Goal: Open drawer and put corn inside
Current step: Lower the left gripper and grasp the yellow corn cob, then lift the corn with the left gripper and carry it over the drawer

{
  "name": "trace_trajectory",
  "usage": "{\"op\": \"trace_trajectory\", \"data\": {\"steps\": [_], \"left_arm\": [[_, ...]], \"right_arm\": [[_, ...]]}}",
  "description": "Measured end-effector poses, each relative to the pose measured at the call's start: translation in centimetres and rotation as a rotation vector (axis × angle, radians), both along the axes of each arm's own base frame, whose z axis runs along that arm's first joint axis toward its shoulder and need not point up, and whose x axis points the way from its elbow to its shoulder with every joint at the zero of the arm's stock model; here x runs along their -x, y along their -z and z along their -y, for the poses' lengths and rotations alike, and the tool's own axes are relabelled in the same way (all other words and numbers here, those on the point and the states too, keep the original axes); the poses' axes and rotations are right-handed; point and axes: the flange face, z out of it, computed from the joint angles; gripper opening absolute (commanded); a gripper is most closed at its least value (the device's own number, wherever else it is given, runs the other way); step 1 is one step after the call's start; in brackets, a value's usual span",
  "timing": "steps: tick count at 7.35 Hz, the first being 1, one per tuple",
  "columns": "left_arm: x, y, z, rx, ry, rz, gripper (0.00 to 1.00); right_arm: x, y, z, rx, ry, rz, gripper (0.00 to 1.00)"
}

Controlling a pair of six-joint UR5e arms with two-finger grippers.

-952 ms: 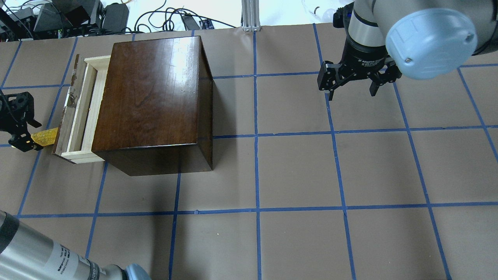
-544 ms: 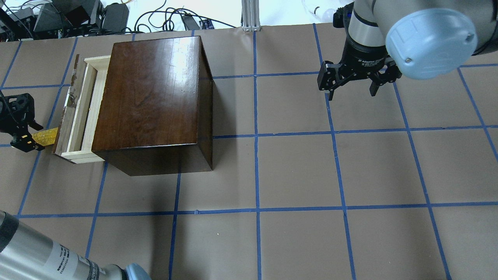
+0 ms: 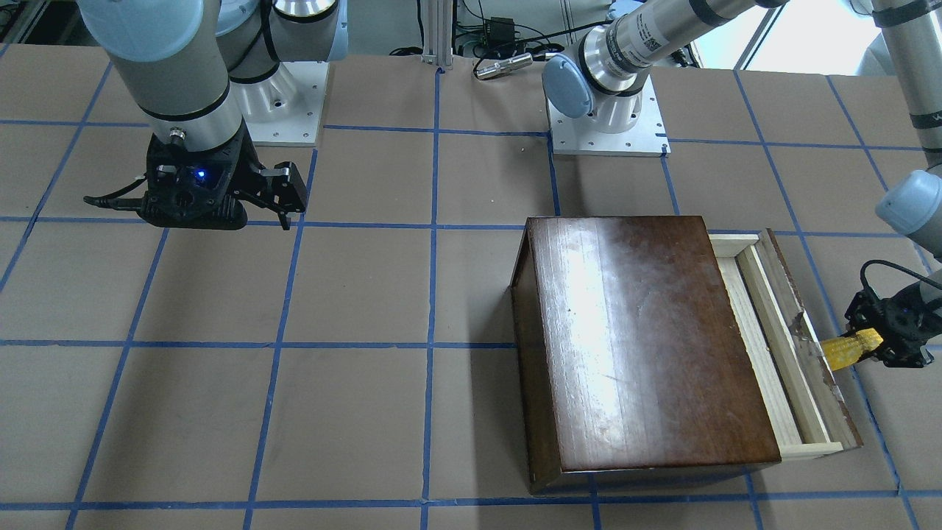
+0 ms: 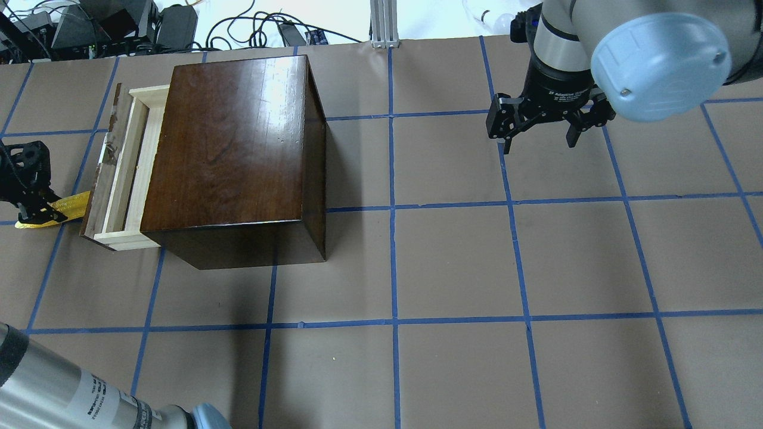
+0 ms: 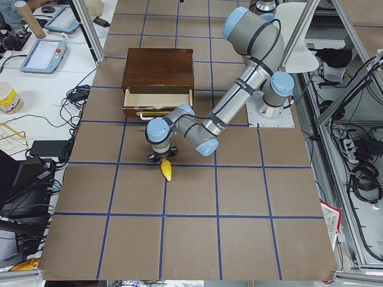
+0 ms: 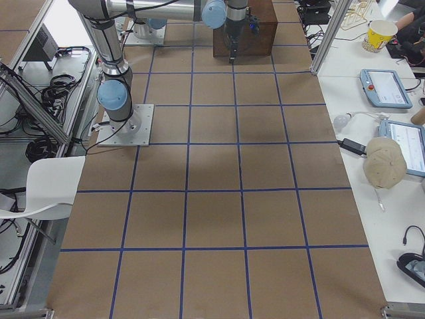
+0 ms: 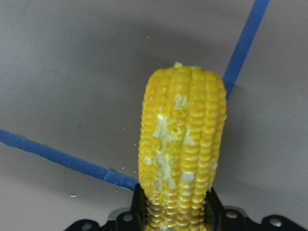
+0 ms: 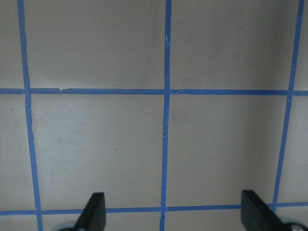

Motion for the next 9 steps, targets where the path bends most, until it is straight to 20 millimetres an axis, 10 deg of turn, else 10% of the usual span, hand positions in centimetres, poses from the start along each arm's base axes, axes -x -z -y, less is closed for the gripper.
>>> {"op": "trace_trajectory", "data": {"steps": [4, 9], "left_arm": [[0.2, -5.1, 0.6, 0.056, -0.042, 0.045, 0.0], [4.6, -19.1, 0.6, 0.108, -0.346, 0.034, 0.0]], "right_arm": [[0.0, 0.0, 0.0, 0.0, 0.0, 0.0, 1.0], [0.0, 0.0, 0.0, 0.0, 0.0, 0.0, 1.0]]}}
